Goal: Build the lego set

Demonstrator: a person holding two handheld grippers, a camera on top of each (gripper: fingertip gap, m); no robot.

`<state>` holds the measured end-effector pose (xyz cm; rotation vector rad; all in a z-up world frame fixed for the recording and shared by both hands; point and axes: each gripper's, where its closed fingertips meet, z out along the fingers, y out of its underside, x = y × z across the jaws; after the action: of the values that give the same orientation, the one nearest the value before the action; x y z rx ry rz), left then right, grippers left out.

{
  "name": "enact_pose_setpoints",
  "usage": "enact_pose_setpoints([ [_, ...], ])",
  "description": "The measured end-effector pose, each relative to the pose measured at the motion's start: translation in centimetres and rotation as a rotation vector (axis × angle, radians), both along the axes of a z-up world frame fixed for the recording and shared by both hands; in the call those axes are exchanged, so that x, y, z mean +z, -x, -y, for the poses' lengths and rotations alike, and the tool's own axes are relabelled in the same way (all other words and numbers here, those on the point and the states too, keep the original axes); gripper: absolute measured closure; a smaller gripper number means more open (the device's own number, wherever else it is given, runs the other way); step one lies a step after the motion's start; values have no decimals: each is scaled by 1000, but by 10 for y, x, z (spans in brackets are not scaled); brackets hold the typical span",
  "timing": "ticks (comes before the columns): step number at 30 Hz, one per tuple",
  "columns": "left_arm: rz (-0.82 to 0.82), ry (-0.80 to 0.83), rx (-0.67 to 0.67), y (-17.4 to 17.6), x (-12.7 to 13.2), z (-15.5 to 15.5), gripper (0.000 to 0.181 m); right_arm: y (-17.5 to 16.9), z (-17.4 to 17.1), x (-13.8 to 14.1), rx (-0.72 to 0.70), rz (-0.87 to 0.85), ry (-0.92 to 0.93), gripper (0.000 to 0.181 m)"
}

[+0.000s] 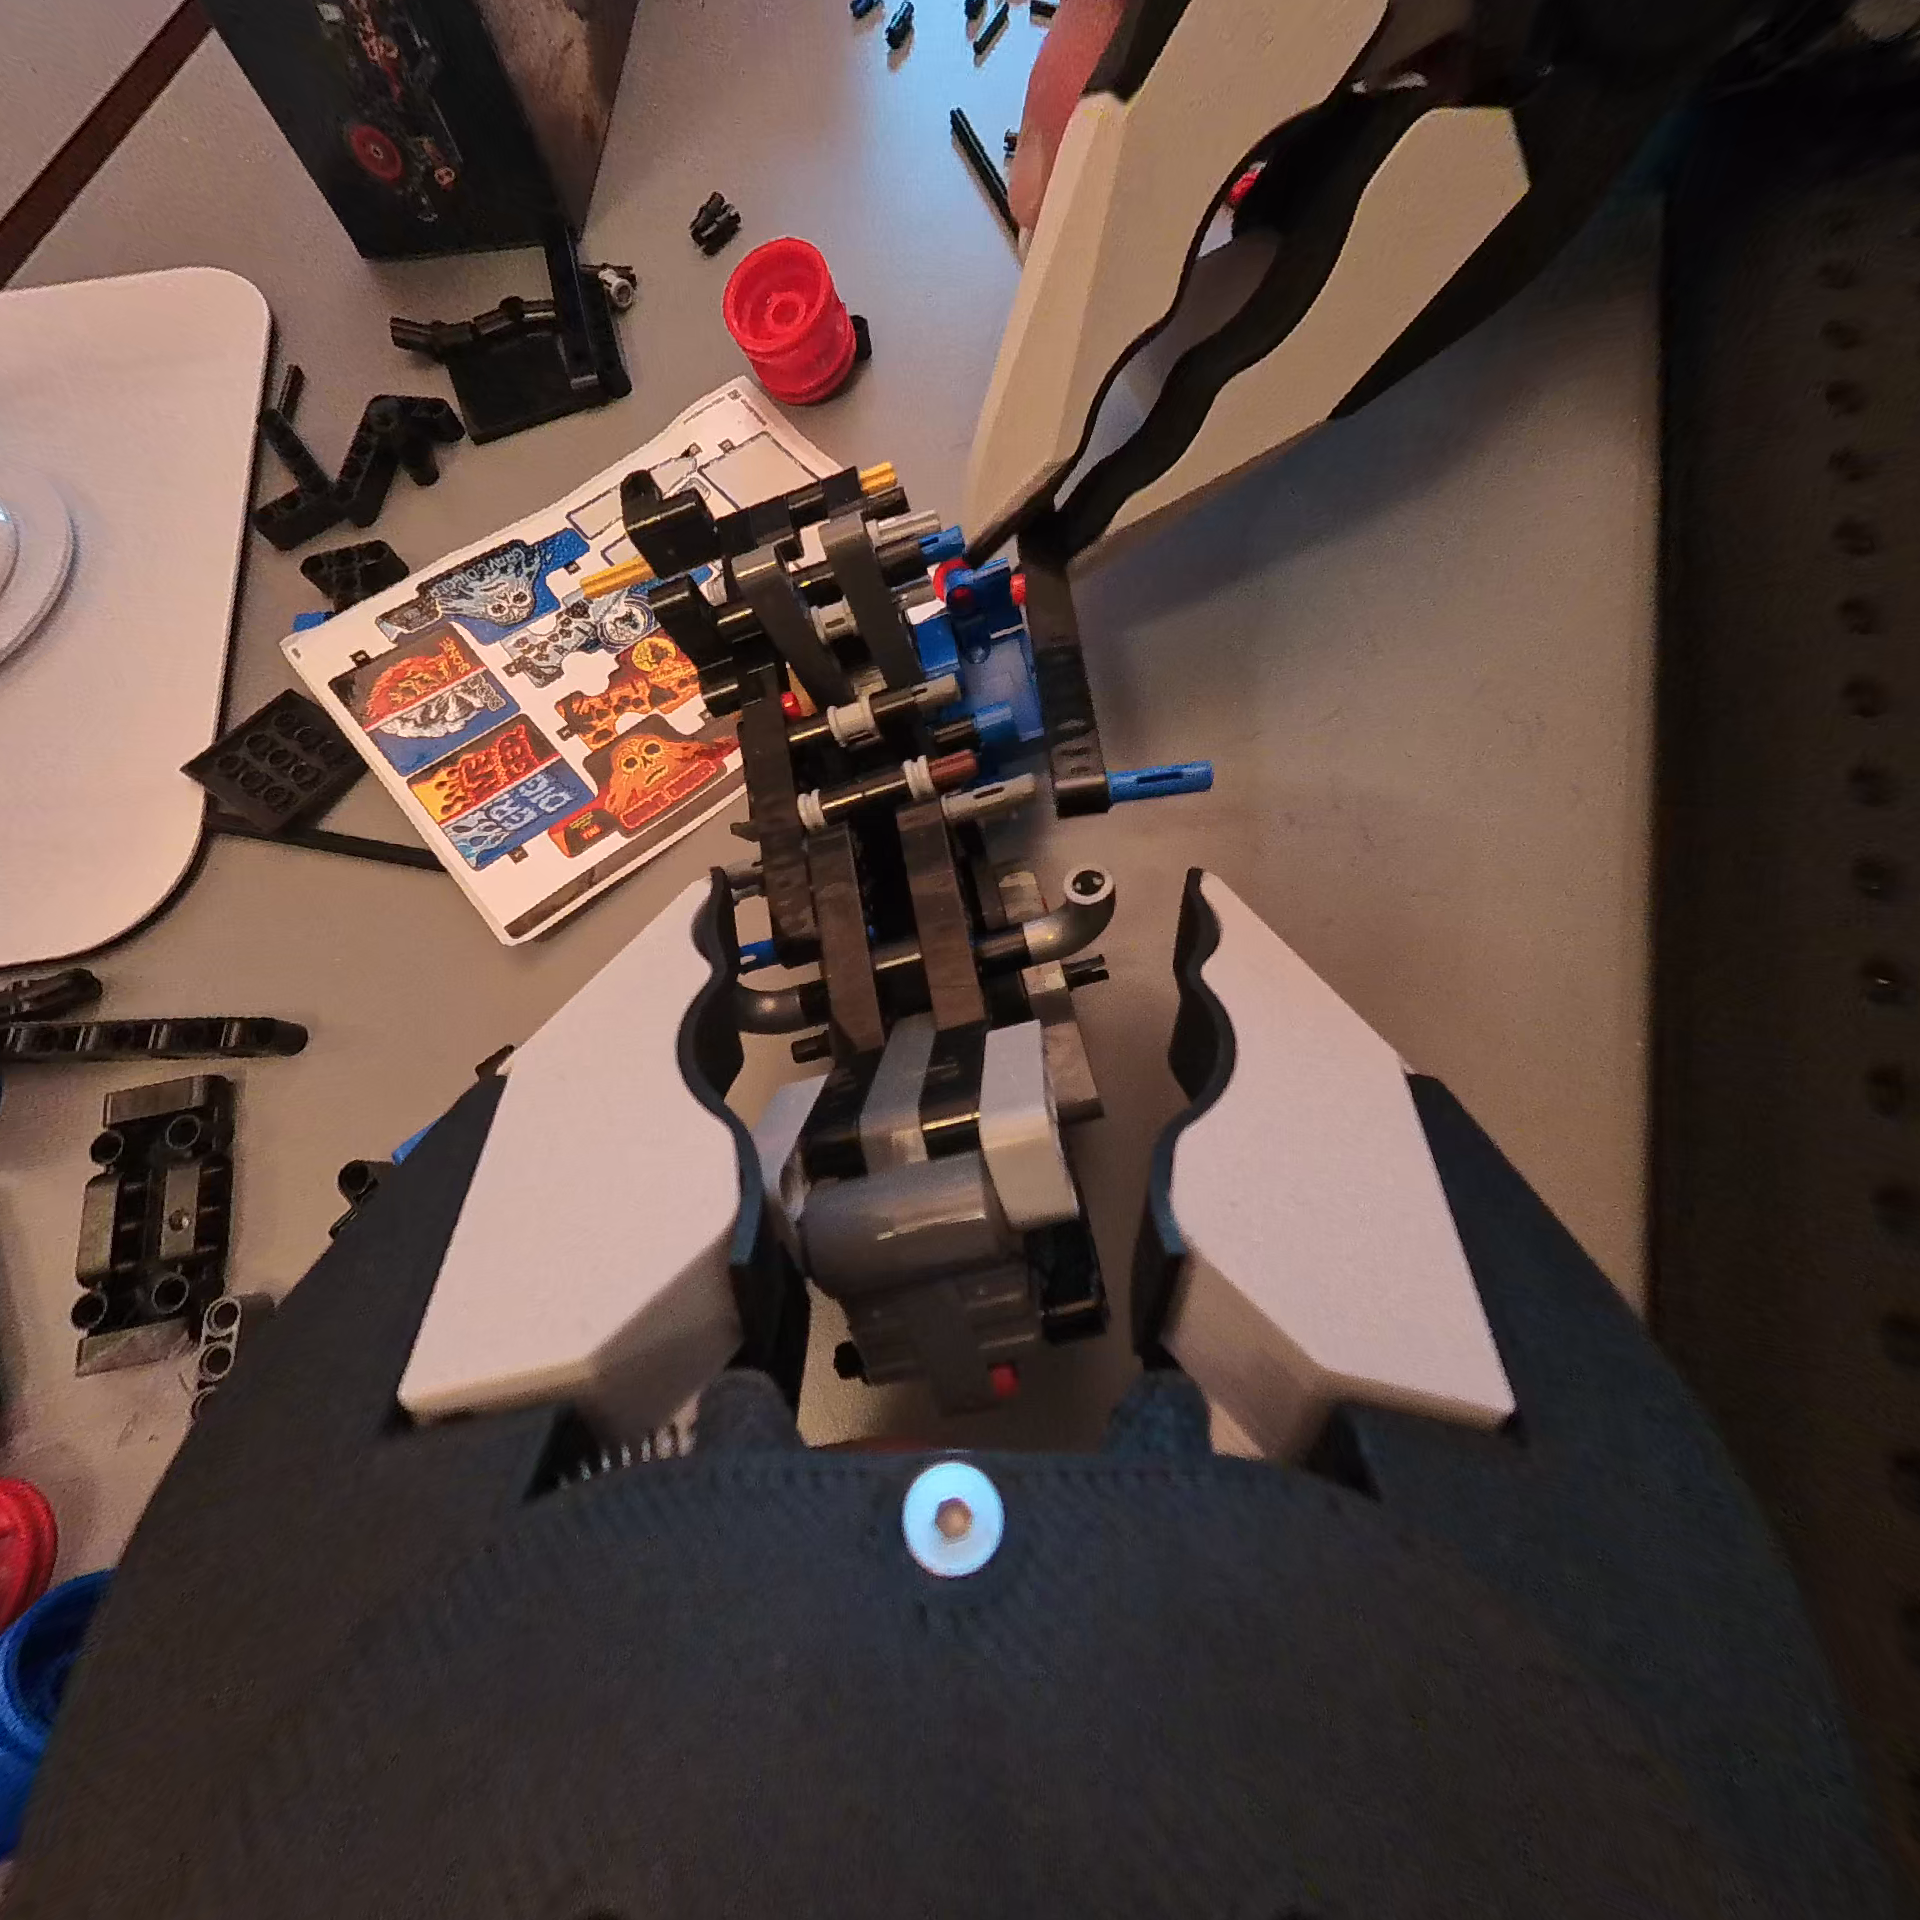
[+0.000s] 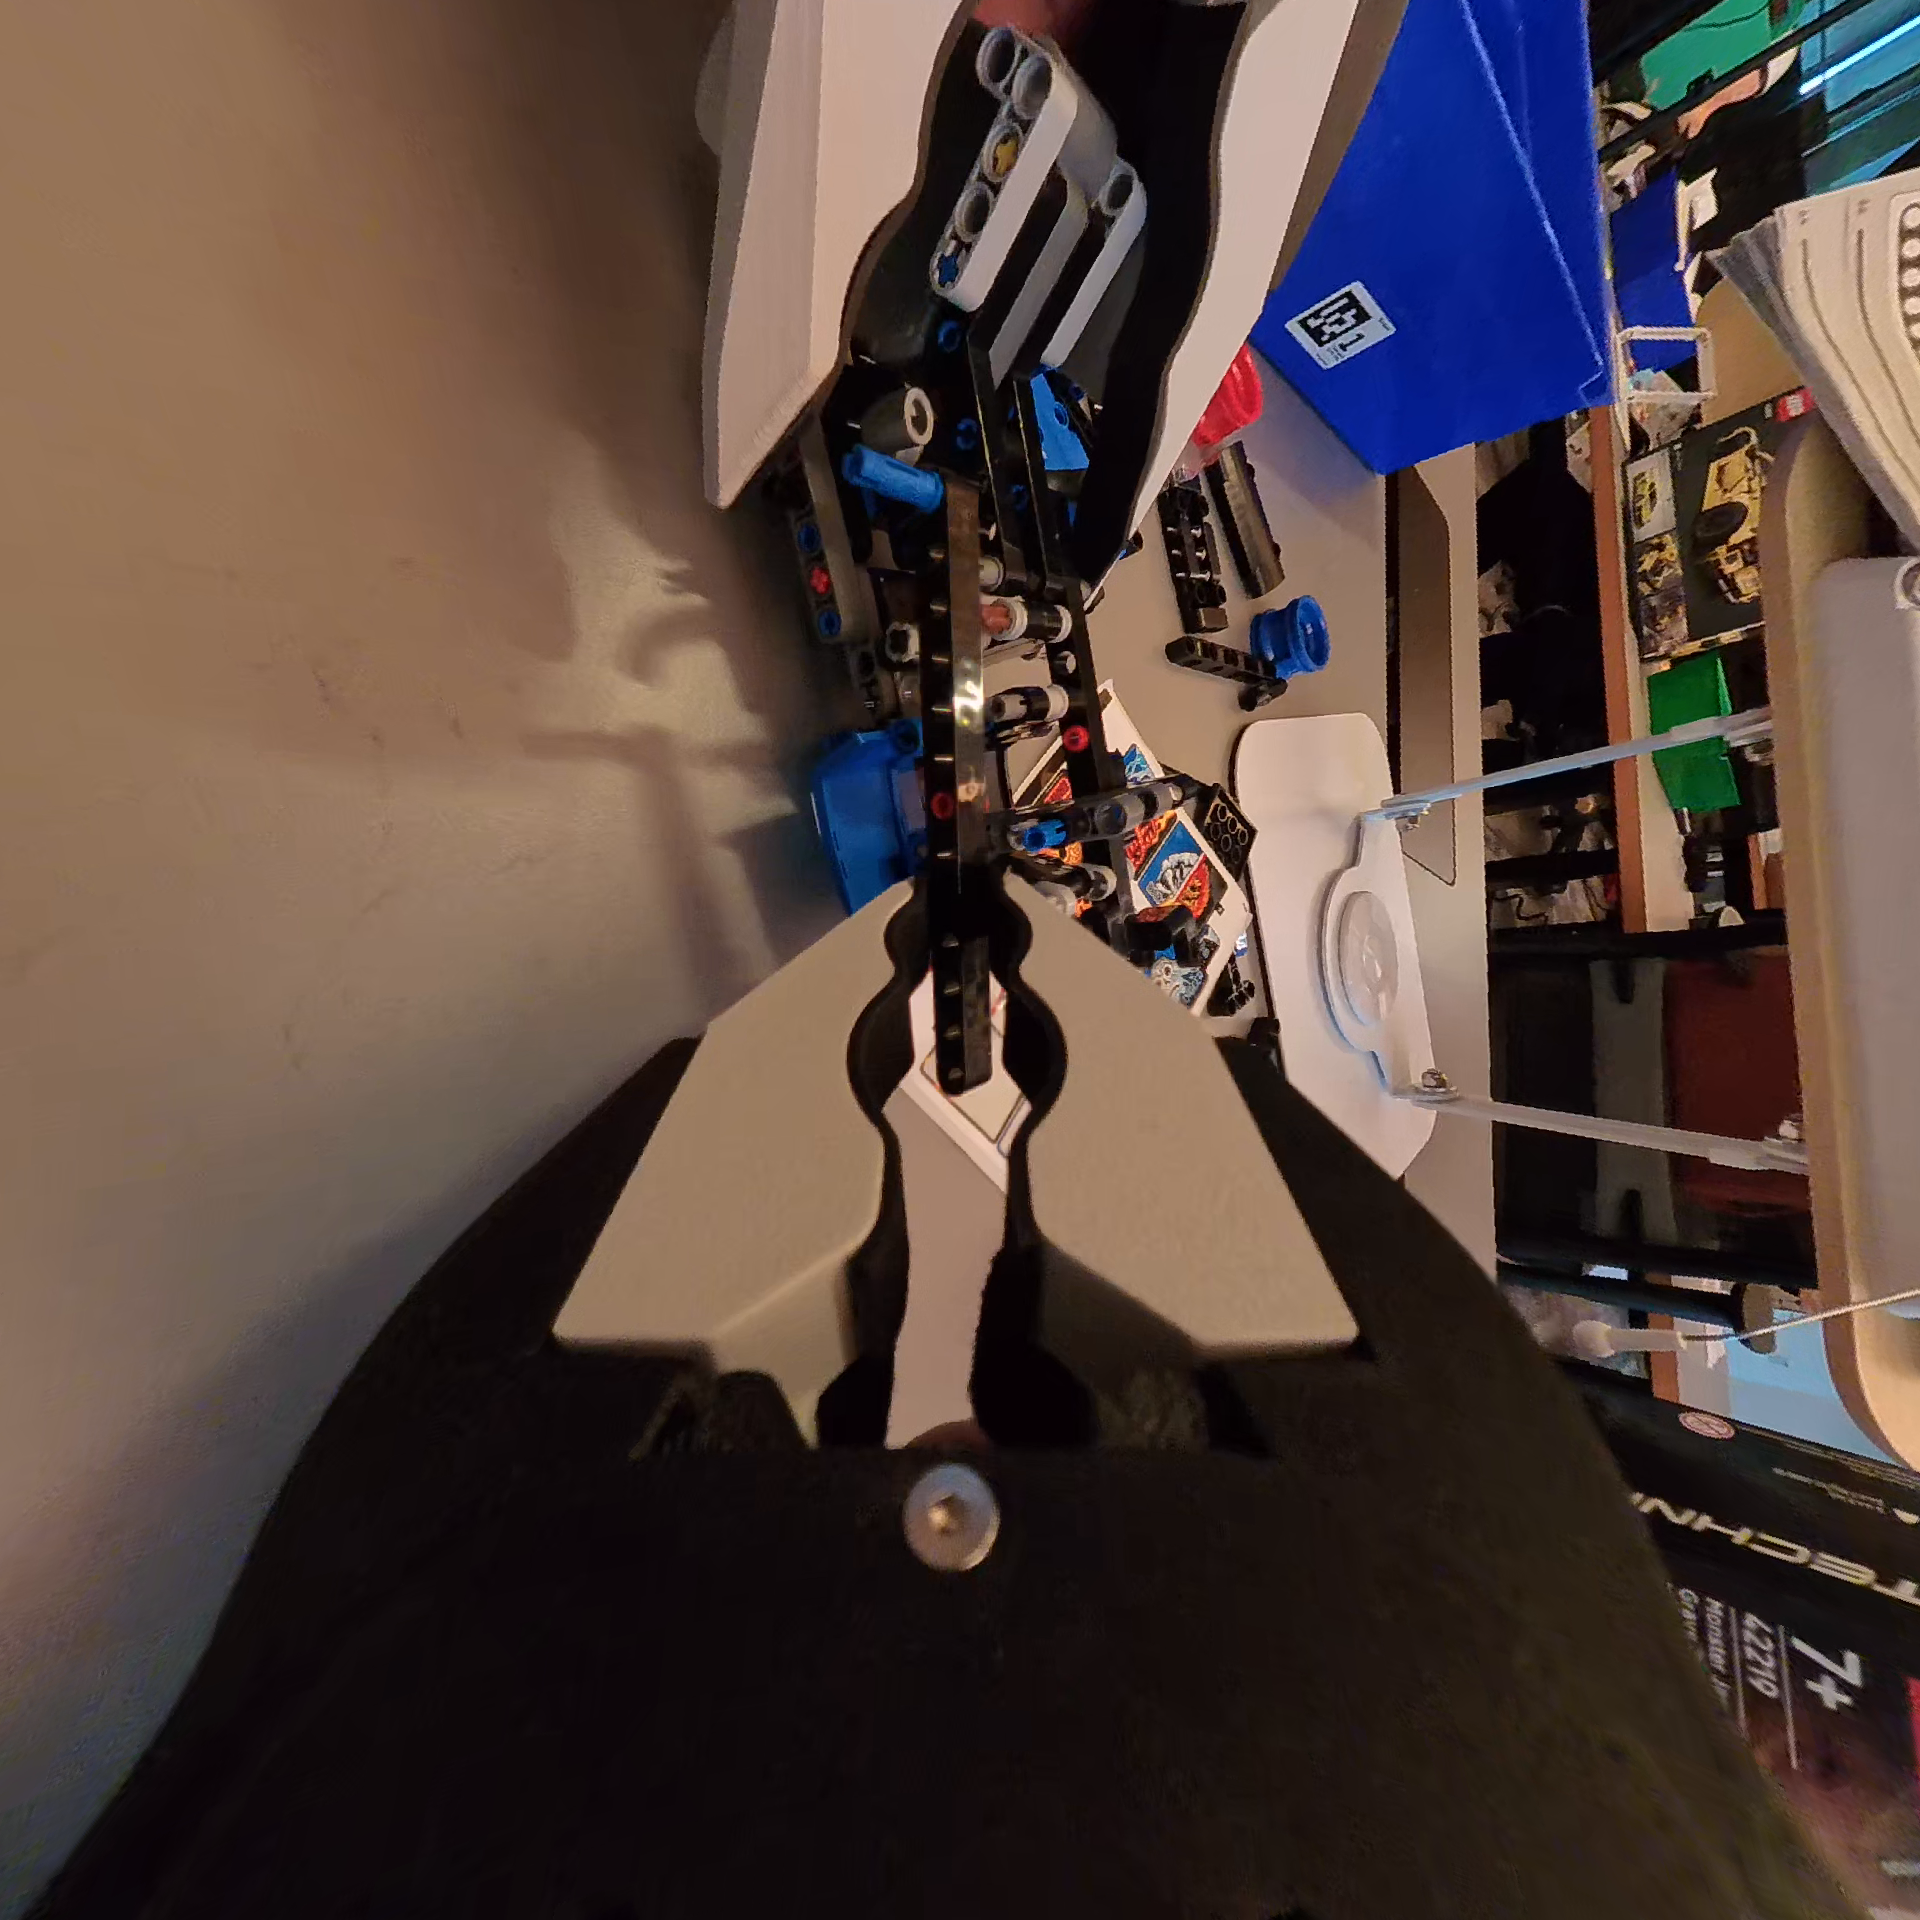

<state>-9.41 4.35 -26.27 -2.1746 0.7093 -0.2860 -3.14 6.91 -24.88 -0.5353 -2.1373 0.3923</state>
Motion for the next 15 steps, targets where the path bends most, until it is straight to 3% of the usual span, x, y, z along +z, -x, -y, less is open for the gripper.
enact_pose_setpoints([
  [15, -2, -5, 1, -1, 0, -1, 98, 7, -11, 6, -6, -62, -144, 173],
])
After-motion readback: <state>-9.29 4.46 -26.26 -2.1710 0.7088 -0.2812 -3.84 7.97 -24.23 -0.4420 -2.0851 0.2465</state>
